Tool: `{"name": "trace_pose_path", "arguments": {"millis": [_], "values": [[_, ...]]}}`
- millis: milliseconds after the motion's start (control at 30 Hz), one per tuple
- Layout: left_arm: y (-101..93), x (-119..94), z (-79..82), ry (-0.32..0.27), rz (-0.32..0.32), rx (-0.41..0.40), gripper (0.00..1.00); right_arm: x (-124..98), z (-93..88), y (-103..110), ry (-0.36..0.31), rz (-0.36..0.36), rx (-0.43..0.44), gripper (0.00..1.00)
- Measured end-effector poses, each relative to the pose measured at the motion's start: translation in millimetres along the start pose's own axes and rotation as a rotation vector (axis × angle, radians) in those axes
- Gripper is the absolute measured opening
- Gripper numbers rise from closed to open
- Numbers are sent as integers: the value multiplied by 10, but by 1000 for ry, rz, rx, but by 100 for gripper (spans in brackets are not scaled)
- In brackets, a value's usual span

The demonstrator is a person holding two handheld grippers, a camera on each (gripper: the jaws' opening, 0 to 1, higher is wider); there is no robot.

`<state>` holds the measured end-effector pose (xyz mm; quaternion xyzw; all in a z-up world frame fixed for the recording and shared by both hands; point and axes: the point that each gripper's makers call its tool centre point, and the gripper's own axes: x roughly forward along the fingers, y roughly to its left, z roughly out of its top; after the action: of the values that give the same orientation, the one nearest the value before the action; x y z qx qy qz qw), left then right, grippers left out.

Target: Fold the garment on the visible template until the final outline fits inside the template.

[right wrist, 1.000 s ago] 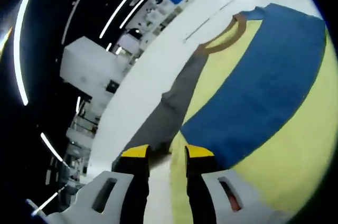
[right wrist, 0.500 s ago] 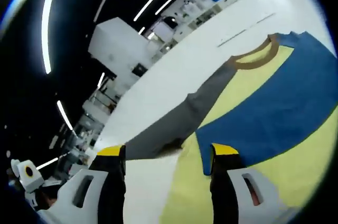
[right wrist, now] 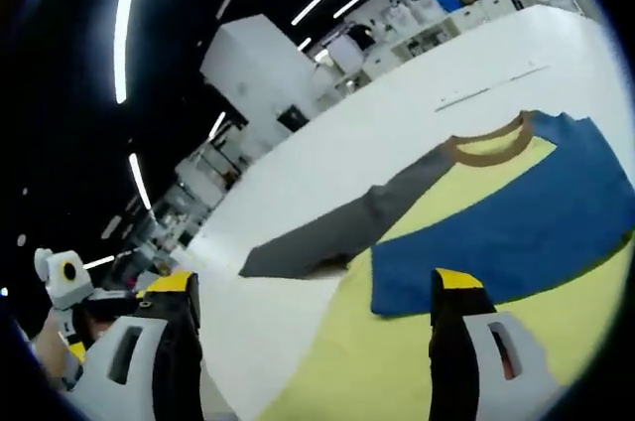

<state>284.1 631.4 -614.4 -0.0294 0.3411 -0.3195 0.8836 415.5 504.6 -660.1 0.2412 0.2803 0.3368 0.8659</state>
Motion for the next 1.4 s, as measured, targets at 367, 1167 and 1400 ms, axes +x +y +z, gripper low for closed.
{"name": "trace_pose_path", "arguments": {"millis": [367,1167,1400], "values": [[-106,-66,58,9,6,20,96,-387,115,15,9,24,-121,100],[-318,-136,176,21,14,63,96,-1345,462,-352,-106,-86,-182,100],[-350,-132,189,33,20,72,96,-1592,509,-420,-127,-119,-203,100]]}}
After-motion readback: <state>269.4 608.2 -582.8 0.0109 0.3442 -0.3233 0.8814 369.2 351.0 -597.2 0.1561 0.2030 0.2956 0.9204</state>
